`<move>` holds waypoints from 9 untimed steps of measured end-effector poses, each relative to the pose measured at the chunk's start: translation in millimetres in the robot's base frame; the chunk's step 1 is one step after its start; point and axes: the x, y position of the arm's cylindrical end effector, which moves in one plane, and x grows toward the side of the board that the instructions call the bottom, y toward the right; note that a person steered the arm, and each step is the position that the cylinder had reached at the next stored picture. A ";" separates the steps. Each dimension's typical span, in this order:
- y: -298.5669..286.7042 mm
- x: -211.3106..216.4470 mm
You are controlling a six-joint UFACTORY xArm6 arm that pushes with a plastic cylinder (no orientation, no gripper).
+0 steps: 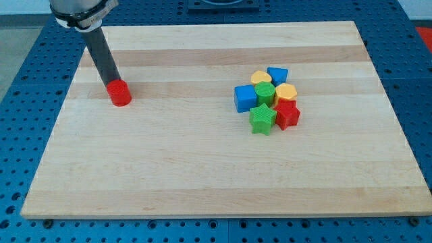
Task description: Slide the red star closer to the red circle
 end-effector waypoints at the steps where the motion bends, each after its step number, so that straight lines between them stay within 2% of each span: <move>1: 35.8 -31.4; 2: 122.4 -57.1; 4: 357.1 -50.4; 5: 390.4 32.4; 6: 389.4 70.1; 7: 379.0 80.2; 9: 381.0 64.7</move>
